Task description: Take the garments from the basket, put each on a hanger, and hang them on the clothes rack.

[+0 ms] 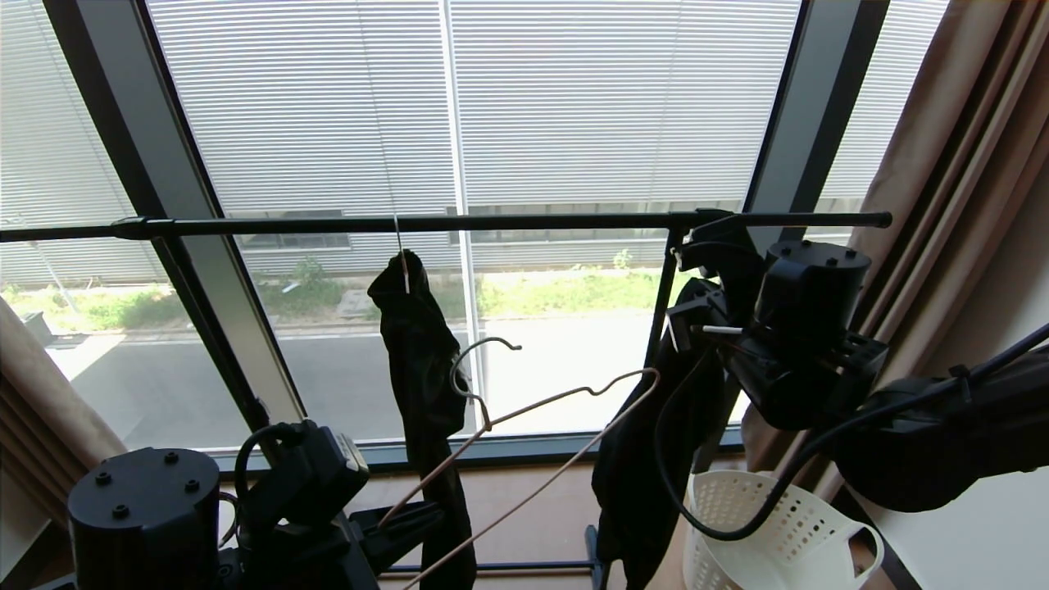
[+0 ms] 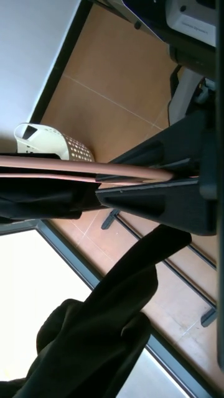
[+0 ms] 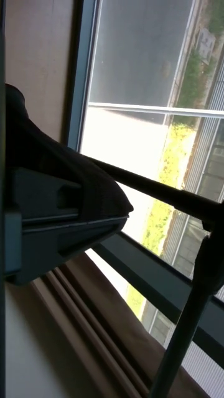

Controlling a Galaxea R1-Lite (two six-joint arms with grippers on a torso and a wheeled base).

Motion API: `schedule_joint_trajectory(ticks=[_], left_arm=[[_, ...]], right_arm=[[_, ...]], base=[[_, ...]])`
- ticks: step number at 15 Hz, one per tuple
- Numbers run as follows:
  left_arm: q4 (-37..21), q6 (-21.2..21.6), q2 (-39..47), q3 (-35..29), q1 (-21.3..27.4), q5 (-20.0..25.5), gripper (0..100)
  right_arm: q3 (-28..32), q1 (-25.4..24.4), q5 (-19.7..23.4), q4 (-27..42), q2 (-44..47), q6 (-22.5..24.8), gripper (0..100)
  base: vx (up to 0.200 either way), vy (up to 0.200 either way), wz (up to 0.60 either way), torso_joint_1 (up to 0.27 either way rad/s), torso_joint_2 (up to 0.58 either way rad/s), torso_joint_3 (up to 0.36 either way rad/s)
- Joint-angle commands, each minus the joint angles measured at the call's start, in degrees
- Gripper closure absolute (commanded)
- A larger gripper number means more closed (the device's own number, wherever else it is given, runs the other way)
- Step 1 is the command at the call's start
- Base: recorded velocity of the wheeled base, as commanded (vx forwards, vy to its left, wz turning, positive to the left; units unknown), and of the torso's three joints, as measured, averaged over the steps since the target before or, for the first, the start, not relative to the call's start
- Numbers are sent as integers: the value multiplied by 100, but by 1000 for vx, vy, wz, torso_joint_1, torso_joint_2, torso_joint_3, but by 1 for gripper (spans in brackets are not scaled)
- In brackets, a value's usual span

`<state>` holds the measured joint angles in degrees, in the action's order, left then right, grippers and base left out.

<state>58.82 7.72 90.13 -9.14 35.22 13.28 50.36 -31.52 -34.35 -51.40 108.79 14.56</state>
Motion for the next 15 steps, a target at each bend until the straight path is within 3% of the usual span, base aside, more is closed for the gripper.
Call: schedule_joint_trajectory(ticks=[1, 15], left_arm=[[7, -60, 84, -61, -6, 0, 100], [262, -227, 84, -96, -59, -18, 100]], right_arm=[[-44, -152, -1, -2, 46, 3, 100], [-360, -952, -19, -28, 2, -58, 100]], base=[[0, 0, 0, 0, 0, 0], [0, 0, 0, 0, 0, 0]])
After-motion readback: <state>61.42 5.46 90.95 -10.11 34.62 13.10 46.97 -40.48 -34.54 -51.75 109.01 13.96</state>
